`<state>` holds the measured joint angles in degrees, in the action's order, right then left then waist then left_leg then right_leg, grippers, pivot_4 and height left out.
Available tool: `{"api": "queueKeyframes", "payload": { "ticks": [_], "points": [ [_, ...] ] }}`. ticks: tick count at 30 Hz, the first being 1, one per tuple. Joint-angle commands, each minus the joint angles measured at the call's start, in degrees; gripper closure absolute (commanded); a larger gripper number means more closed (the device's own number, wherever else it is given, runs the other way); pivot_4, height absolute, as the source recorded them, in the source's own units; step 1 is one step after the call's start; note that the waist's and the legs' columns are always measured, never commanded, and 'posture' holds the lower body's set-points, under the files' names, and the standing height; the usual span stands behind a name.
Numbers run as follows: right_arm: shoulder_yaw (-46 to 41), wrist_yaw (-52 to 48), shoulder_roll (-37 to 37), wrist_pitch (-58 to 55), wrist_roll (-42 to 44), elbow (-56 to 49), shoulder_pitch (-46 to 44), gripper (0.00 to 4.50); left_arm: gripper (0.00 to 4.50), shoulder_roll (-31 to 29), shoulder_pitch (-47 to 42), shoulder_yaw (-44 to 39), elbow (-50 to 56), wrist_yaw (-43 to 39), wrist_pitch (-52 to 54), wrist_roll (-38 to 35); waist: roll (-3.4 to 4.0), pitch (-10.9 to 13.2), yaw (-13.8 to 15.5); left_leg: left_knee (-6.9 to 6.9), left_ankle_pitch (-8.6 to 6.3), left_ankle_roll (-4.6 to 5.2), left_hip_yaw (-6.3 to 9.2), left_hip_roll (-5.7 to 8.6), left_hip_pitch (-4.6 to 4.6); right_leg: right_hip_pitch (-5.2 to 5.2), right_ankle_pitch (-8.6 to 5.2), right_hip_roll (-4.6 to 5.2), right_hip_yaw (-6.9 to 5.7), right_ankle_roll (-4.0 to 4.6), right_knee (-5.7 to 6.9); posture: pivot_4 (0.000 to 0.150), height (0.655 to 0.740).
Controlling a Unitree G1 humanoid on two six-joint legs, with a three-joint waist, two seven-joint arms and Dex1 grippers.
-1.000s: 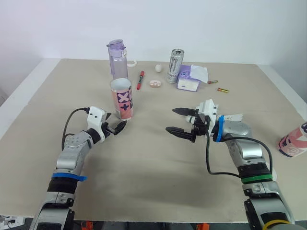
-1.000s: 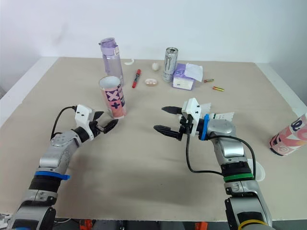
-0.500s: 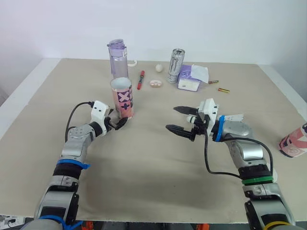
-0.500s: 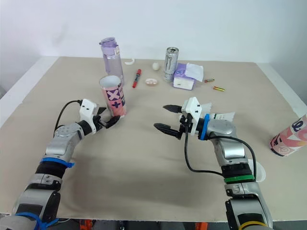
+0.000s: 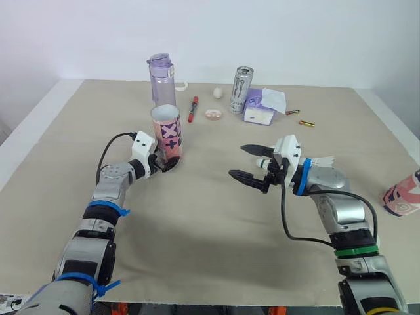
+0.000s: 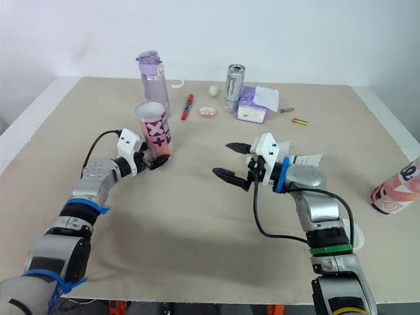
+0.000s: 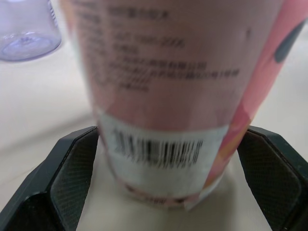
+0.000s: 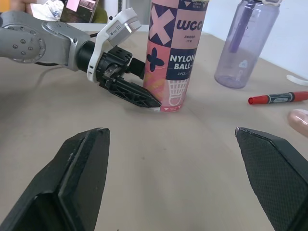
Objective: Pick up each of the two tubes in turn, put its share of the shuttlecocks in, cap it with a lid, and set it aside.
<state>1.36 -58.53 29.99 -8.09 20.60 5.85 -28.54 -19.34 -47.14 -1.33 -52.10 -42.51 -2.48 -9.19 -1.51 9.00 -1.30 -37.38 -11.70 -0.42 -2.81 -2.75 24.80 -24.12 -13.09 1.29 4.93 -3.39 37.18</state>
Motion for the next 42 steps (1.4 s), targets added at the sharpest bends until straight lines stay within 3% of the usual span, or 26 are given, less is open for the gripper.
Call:
{"api": "queueKeyframes", "payload": {
  "ticks": [1,17,22,30,36,42],
  "points": [
    [-2.2,0.9,0.9,-0.4,1.1,-3.5,0.6,0.04,0.0,-0.1,-3.7,-1.0,-4.0,-0.6,-3.8,0.7,0.0,0.0,0.0,0.0,0.0,0.0,0.01,0.0,0.04,-0.03,0.0,0.0,-0.01,0.0,0.0,0.15,0.74],
    [-3.2,2.1,1.7,-1.7,1.3,-5.7,2.1,0.04,0.0,0.8,-6.9,-2.8,-12.2,-5.3,-12.1,0.5,0.0,0.0,0.0,-0.03,0.0,0.0,0.08,0.02,0.17,-0.12,0.0,0.0,-0.06,-0.01,0.0,0.15,0.74],
    [-3.0,2.1,1.7,-1.6,1.2,-5.5,1.9,0.0,1.53,0.6,-6.9,-3.2,-13.4,-4.8,-12.9,1.1,0.0,0.0,0.0,-0.04,0.0,0.0,0.09,0.03,0.18,-0.12,0.0,0.0,-0.06,-0.01,0.0,0.15,0.74],
    [-2.7,2.2,1.6,-1.7,1.1,-5.6,1.9,0.0,1.53,0.3,-7.4,-3.4,-13.8,-4.5,-13.8,1.8,0.0,0.0,0.0,-0.06,0.0,0.0,0.11,0.03,0.18,-0.12,0.01,0.0,-0.08,-0.01,0.02,0.15,0.74],
    [-3.1,2.8,1.9,-2.2,1.7,-9.0,3.9,0.0,1.53,-0.5,-3.1,-0.7,-5.0,-9.5,-15.6,2.7,0.0,0.0,0.0,-0.05,0.0,0.0,0.13,0.02,0.21,-0.12,0.01,0.0,-0.09,-0.01,0.02,0.15,0.74],
    [-3.3,3.3,2.8,-5.0,4.3,-19.7,12.0,0.0,1.53,-3.9,11.8,5.4,25.1,-16.6,-6.5,1.6,0.01,0.0,0.0,-0.02,-0.06,-0.1,0.17,-0.02,0.24,-0.17,-0.04,0.0,-0.1,0.05,0.1,0.15,0.74]
  ]
}}
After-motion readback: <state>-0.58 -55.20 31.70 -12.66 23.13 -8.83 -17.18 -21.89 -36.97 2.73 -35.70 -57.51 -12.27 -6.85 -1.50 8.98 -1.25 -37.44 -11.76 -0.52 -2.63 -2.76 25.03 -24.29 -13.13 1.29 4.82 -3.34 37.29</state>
